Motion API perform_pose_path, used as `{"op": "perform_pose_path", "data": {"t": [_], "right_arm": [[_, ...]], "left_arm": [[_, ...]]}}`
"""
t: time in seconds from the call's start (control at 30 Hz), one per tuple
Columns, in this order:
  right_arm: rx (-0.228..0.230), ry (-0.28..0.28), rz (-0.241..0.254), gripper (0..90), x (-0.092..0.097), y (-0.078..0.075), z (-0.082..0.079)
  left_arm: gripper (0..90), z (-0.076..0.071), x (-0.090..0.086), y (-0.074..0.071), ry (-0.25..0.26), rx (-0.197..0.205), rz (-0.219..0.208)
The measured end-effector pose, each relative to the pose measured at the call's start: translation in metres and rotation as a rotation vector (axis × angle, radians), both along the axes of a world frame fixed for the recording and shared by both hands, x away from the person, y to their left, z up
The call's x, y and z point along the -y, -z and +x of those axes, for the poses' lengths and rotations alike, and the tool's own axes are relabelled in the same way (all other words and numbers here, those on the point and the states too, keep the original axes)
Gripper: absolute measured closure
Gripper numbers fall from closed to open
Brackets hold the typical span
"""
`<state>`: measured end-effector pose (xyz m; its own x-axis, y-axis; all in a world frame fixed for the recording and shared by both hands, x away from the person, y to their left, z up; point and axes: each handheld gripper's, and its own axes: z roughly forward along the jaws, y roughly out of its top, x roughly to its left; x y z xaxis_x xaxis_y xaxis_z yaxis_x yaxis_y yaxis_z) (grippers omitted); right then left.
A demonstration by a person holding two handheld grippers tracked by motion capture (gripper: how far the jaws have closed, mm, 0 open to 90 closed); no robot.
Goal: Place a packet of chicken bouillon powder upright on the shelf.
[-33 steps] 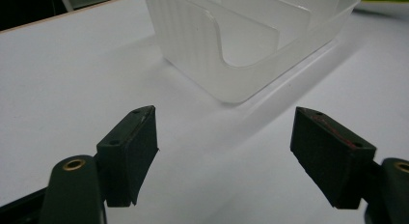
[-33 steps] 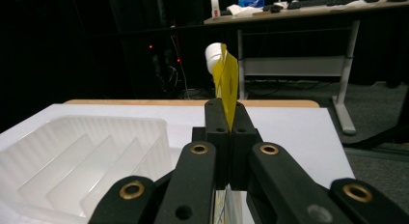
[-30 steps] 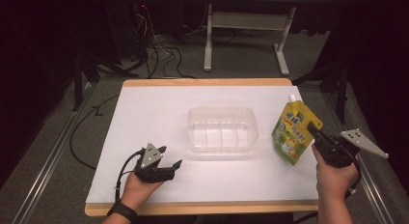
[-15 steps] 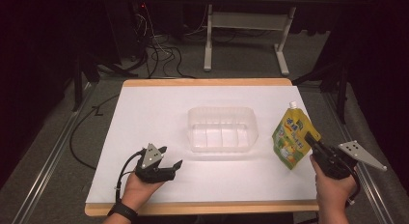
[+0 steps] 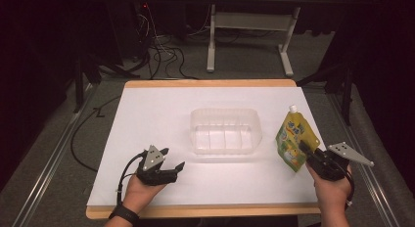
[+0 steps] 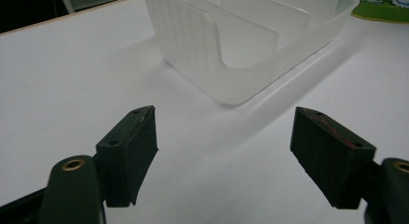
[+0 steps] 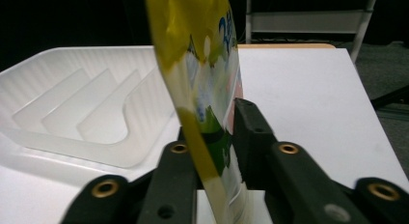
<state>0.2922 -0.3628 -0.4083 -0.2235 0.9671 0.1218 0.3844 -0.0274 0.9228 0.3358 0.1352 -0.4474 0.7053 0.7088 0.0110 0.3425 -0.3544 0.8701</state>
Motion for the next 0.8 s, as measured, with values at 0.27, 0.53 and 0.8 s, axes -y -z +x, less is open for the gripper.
{"op": "perform_pose_path", "data": {"t": [0.27, 0.53, 0.8], "right_arm": [[0.006, 0.022, 0.016, 90.0, 0.004, -0.002, 0.001], [0.066, 0.016, 0.020, 90.0, -0.001, -0.016, -0.008], [0.122, -0.005, 0.034, 90.0, -0.009, -0.033, -0.011]], "left_arm": [[26.4, 0.000, 0.003, 0.001, 0.012, -0.006, 0.002], [27.4, 0.001, 0.007, 0.003, -0.001, -0.010, 0.018], [28.8, 0.001, 0.008, 0.003, -0.007, -0.003, 0.015]]}}
